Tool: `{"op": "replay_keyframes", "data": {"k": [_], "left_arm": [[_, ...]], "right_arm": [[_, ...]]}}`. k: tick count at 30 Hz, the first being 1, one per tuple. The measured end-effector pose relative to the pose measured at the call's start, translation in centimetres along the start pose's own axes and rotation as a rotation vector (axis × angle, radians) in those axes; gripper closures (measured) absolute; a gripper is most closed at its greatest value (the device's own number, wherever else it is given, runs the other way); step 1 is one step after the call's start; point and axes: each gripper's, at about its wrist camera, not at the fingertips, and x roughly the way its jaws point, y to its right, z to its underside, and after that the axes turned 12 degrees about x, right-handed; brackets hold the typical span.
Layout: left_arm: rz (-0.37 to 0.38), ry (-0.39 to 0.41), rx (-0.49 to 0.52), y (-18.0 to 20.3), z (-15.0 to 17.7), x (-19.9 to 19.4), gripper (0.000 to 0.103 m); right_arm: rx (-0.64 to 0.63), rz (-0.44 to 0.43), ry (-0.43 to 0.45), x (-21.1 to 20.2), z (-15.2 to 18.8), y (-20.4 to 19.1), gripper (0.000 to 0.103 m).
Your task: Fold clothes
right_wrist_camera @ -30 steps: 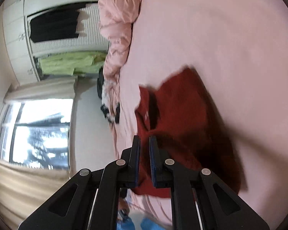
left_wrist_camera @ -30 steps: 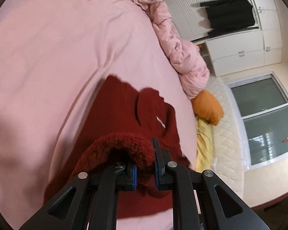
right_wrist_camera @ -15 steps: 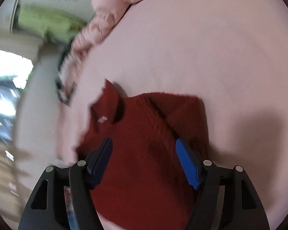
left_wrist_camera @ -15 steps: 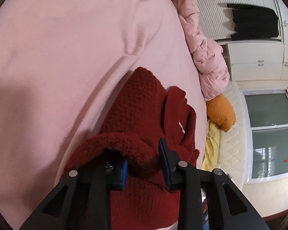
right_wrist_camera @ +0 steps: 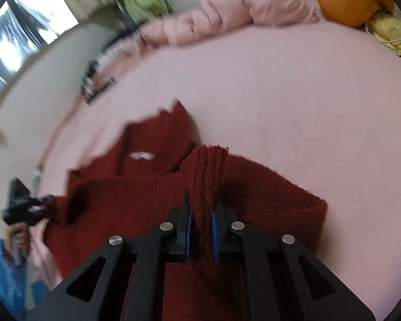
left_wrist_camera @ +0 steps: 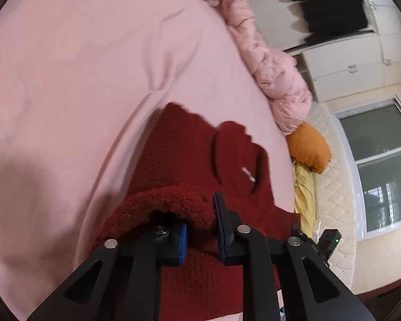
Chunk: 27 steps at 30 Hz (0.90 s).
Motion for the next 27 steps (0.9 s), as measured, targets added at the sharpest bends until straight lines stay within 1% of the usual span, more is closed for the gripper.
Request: {"op": "replay_keyframes", "data": {"k": [2,5,8,9,10,11,12,13,15,16,17,18,20,22,23,25,26,27], "left_arm": [[0.028,0.037,0.023,1.1,-0.5,-0.8,0.087],[0.072,0.111,0.046,2.6,-2.2,-1.7,0.087],[-0.017,0.105,0.033,2.5,-3.8,0.0,0.086],[-0.045,0.072,-0.008,1.6,-3.9,1.0,0.08],[-0.074,0.038,-0.05,0.7,-4.0,2.0,0.057],[-0.102,0.005,-0.091,-0.2,-4.1,3.1,0.043],[-0.13,-0.028,-0.133,-1.1,-4.2,4.1,0.036],[-0.125,-0.039,-0.162,-1.6,-4.2,4.2,0.036],[-0.059,0.027,-0.186,-1.9,-4.3,2.8,0.036],[-0.082,0.077,-0.165,-1.7,-4.3,1.5,0.035],[-0.106,0.126,-0.143,-1.5,-4.3,0.2,0.035],[-0.172,0.15,-0.102,-1.1,-4.4,-0.9,0.035],[-0.23,0.153,-0.042,-0.2,-4.5,-1.6,0.035],[-0.14,0.118,0.015,1.3,-4.1,-1.0,0.035],[-0.063,0.046,0.038,2.2,-3.8,0.4,0.034],[0.032,-0.133,0.056,3.7,-2.7,4.4,0.032],[0.079,-0.222,0.064,4.5,-2.1,6.3,0.032],[0.06,-0.252,0.082,5.1,-1.6,7.9,0.032]], "right_arm": [[0.007,-0.046,0.049,-2.4,-0.2,-0.1,0.091],[0.01,-0.091,0.168,-6.2,-1.3,-0.4,0.091],[0.041,-0.046,0.242,-7.1,-2.6,-0.3,0.091],[0.058,-0.02,0.249,-6.6,-2.7,0.1,0.089],[0.07,0.026,0.221,-5.2,-2.7,0.8,0.085],[0.082,0.072,0.192,-3.9,-2.7,1.4,0.083],[0.095,0.151,0.141,-2.4,-2.3,2.3,0.081],[0.108,0.23,0.089,-0.9,-1.9,3.2,0.081],[0.134,0.388,-0.016,2.0,-1.1,4.9,0.081],[0.147,0.366,0.001,1.6,-0.7,5.4,0.081],[0.157,0.344,0.043,0.6,-0.3,5.5,0.081],[0.165,0.346,0.084,-0.5,-0.1,5.4,0.081],[0.168,0.365,0.147,-2.4,0.1,5.1,0.081],[0.171,0.35,0.221,-4.3,0.6,4.2,0.081],[0.172,0.343,0.258,-5.3,0.8,3.8,0.08],[0.167,0.195,0.208,-5.7,1.4,2.4,0.078],[0.156,0.136,0.161,-5.2,2.0,1.7,0.078],[0.144,0.077,0.115,-4.8,2.7,1.0,0.078]]}}
